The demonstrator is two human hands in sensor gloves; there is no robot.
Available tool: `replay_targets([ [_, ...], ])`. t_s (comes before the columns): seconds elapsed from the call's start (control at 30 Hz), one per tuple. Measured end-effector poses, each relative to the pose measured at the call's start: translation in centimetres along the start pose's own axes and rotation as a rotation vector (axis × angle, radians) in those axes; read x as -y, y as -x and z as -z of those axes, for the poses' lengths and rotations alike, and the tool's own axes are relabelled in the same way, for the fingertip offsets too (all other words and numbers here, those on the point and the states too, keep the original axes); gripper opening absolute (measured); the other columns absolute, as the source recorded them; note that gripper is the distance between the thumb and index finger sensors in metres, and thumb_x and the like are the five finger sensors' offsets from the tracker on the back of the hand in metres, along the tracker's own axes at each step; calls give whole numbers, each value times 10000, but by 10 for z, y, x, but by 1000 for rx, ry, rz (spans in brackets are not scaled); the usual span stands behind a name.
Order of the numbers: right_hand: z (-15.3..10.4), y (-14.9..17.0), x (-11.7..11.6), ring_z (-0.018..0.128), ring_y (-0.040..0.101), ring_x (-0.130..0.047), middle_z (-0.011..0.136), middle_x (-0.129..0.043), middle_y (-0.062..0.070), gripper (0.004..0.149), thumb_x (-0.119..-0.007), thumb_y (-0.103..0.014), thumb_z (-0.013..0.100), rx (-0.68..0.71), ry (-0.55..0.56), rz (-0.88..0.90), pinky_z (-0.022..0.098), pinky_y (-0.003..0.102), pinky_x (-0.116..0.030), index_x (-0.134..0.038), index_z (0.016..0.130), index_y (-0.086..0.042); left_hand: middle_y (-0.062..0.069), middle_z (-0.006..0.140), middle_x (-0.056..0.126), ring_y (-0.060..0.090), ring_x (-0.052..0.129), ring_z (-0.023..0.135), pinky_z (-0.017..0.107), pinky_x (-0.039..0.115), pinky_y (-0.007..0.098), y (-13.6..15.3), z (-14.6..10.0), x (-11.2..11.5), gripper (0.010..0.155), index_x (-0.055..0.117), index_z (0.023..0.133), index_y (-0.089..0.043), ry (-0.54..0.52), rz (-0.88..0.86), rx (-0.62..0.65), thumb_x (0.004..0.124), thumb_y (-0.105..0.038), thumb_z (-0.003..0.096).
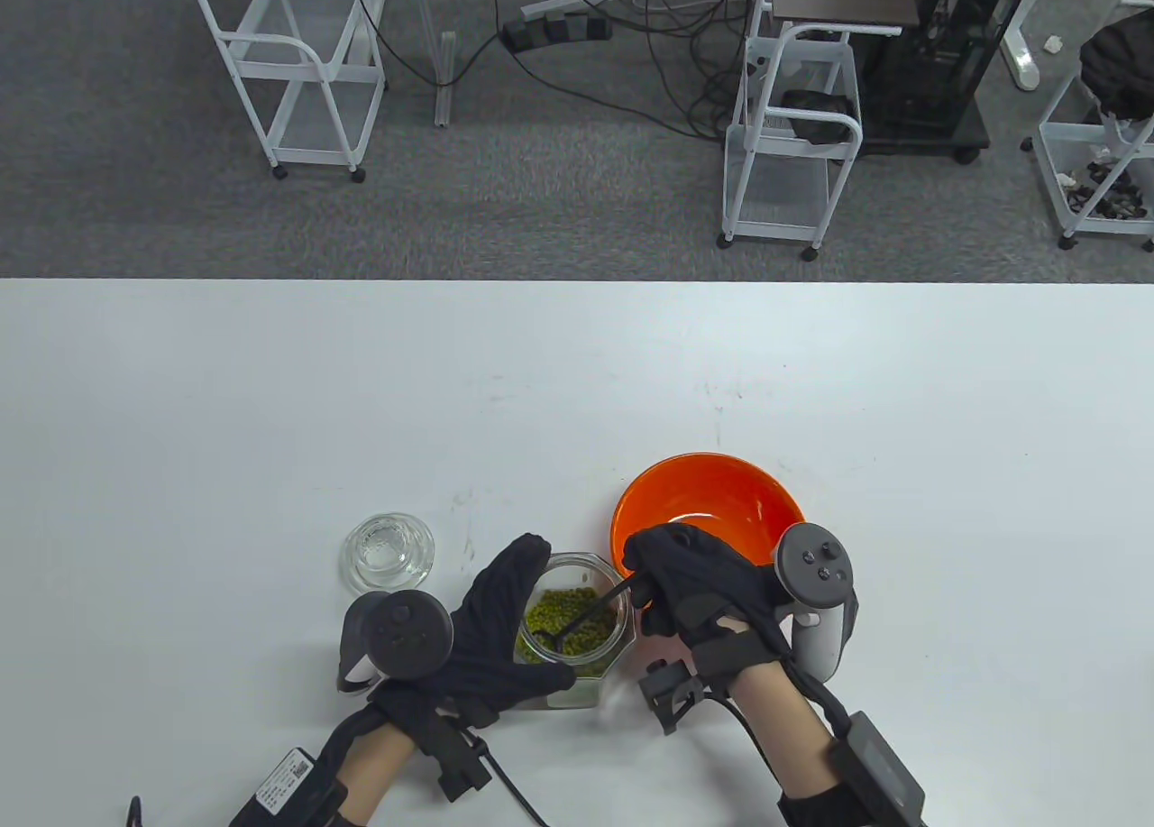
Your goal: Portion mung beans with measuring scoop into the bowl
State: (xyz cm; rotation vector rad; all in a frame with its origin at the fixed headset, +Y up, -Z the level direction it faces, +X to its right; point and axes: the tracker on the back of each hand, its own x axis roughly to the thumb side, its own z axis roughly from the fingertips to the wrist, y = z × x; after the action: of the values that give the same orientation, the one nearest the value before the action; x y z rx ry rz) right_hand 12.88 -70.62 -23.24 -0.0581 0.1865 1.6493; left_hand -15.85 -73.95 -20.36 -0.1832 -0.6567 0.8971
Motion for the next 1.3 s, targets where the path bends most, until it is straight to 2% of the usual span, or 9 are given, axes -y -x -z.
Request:
replay_targets([
  [0.27,8,9,15,45,89,-945,385,-981,133,407,-763,-411,541,-66,10,112,176,377,-951,-918,726,-84,250,1258,189,540,374,1149,735,454,780,0,0,0,1154,81,1183,-154,0,0,0,830,-661,466],
  [0.5,11,9,26,59,78,-951,394,-980,118,406,-748,-421,551,-66,17,160,191,367,-957,-907,735,-96,246,1259,190,538,375,1149,738,453,778,0,0,0,1152,81,1182,-156,0,-1,-1,829,-660,467],
  [0.8,14,8,56,94,65,-949,419,-963,98,409,-716,-436,573,-63,30,309,224,356,-958,-877,755,-107,245,1259,189,538,376,1149,736,453,780,0,0,0,1154,79,1183,-159,0,-1,-1,829,-662,465],
  [1.03,16,12,96,110,62,-942,428,-952,87,413,-694,-444,586,-36,91,448,247,354,-951,-862,761,-110,245,1259,187,538,376,1149,735,454,780,0,0,0,1152,79,1183,-160,-1,-2,-1,828,-663,466],
  [1.13,16,16,118,119,67,-938,435,-945,88,414,-688,-447,591,-17,145,492,257,359,-945,-855,766,-110,245,1259,189,539,376,1149,735,454,780,0,0,0,1151,79,1183,-160,0,-2,-2,827,-663,467],
  [1.3,14,23,150,119,71,-932,435,-941,89,414,-687,-448,590,3,279,469,260,362,-941,-853,765,-110,245,1259,190,539,377,1148,735,454,780,0,0,0,1151,80,1183,-161,0,-3,-2,829,-662,466],
])
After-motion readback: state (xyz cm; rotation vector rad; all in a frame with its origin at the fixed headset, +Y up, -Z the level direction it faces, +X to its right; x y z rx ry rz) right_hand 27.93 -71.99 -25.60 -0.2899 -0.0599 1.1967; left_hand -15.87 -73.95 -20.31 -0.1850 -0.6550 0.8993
